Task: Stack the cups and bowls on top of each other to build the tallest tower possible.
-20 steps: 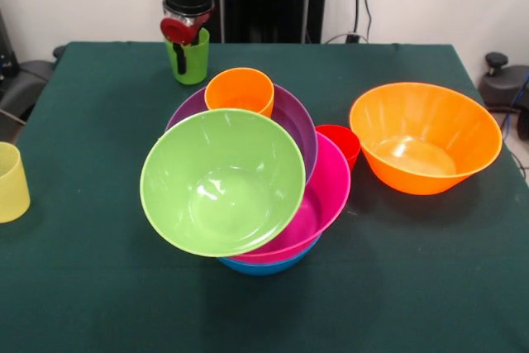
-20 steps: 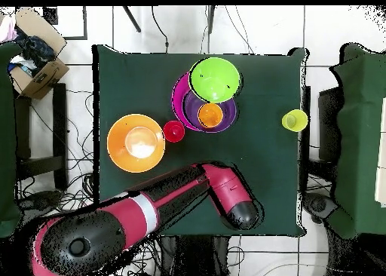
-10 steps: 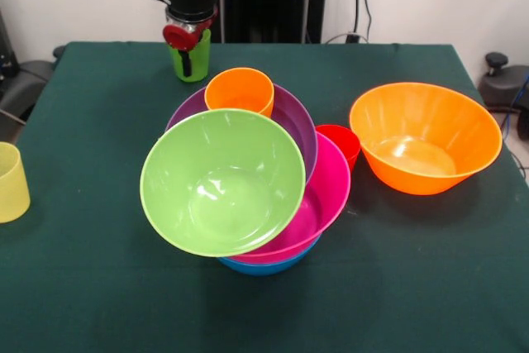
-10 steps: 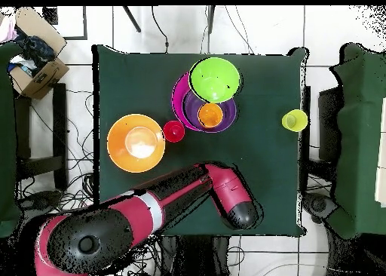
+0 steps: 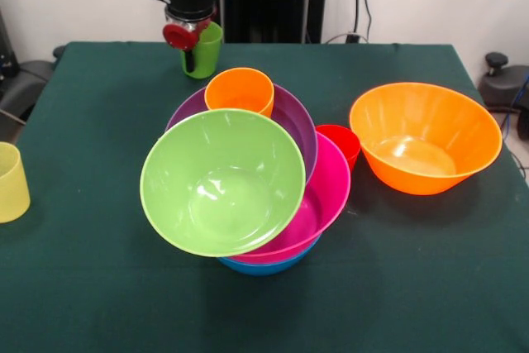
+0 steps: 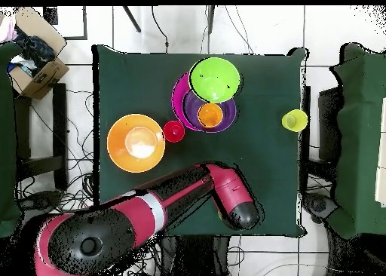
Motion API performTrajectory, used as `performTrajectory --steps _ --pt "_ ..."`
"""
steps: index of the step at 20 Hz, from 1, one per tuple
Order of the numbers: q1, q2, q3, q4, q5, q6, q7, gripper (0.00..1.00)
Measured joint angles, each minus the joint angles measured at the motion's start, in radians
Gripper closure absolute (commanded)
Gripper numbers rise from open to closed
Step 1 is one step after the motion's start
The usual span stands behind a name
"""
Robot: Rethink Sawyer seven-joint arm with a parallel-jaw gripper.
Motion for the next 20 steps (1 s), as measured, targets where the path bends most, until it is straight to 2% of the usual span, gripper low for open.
performTrajectory --steps 10,16,20 --pt "0.053 -0.023 -0.013 0.001 -0.068 -0.002 0.000 1.00" --pt "0.095 -0.075 -0.064 0.000 -0.148 -0.032 0.000 1.00" --pt "0.098 -0.113 -0.085 -0.008 -0.179 -0.054 0.000 1.00"
